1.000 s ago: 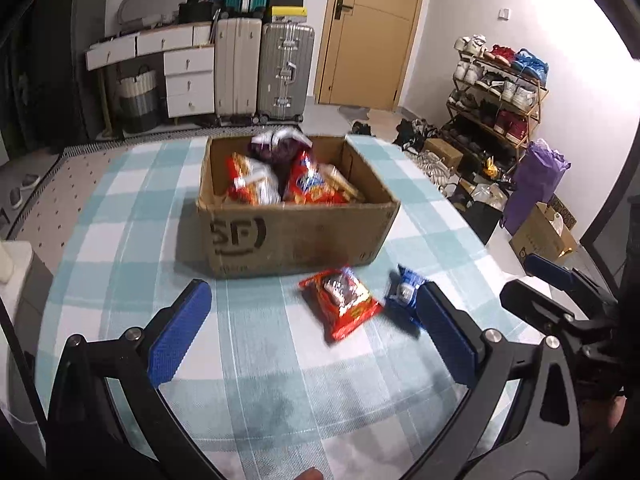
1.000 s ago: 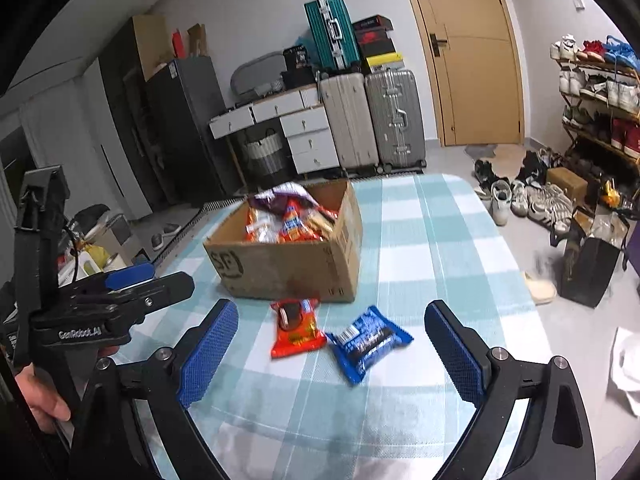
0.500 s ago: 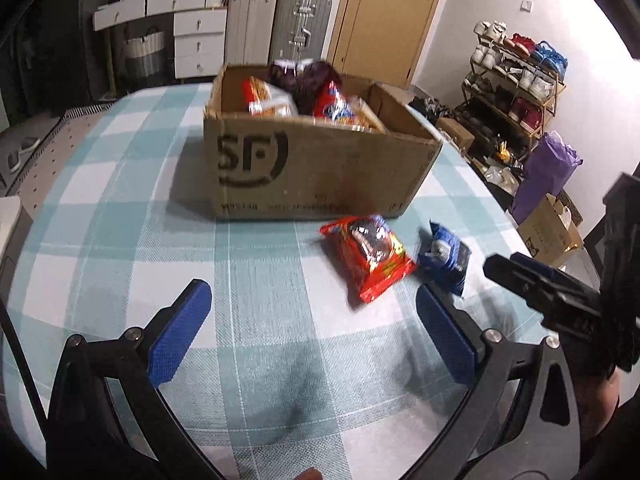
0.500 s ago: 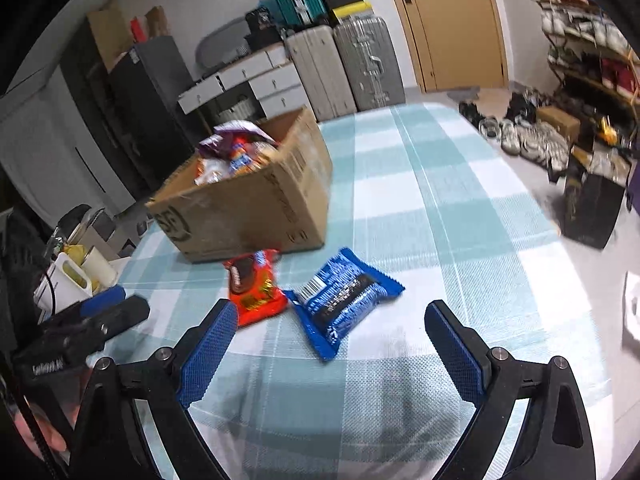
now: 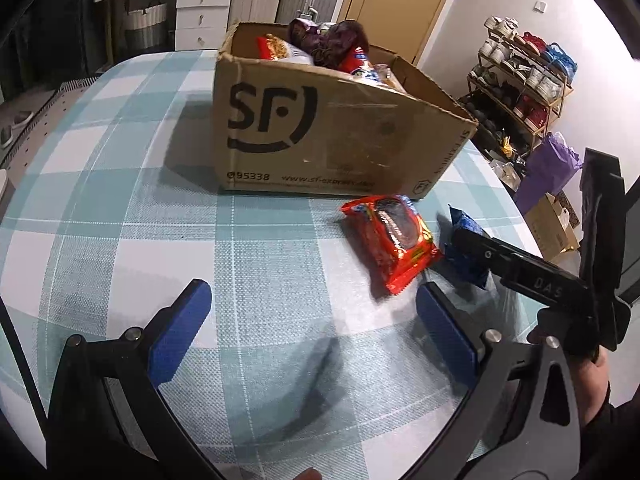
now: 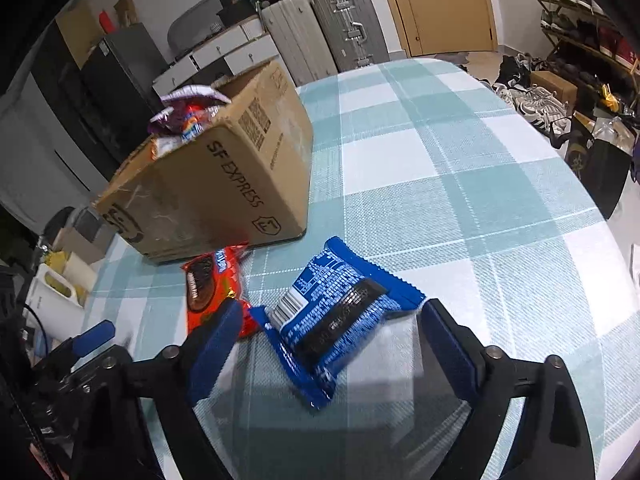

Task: Organize snacks
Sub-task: 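Grasp the blue biscuit pack with the right tool while the left grasps the red Oreo pack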

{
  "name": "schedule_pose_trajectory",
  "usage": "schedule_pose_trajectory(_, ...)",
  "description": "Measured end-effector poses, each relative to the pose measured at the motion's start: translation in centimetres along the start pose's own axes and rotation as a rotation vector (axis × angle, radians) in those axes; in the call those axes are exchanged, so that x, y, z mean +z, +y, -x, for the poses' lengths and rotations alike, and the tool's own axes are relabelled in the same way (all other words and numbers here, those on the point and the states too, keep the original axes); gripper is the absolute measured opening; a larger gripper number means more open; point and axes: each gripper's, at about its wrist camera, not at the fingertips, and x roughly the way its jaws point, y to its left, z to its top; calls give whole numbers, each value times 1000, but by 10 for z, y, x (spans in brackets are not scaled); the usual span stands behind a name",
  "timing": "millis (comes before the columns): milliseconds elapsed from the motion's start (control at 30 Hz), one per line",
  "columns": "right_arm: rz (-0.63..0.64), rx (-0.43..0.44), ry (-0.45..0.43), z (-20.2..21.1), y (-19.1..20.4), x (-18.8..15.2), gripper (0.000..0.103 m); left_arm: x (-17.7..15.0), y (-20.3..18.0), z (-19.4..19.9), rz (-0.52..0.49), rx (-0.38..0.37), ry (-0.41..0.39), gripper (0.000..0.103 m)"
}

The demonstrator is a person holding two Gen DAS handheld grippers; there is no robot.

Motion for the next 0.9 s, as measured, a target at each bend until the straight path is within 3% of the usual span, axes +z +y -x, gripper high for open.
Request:
schedule_pose_trajectory(200, 69, -105, -16, -12, 14, 2, 86, 2, 15, -11, 24, 0, 13, 102)
schedule_pose_trajectory(433, 163, -179, -25, -16, 18, 1, 45, 1, 28, -19, 42, 4, 31, 102)
schedule_pose_trajectory(900, 102, -47, -49, 7, 4, -7, 45, -2, 19, -8, 27, 29, 25, 102)
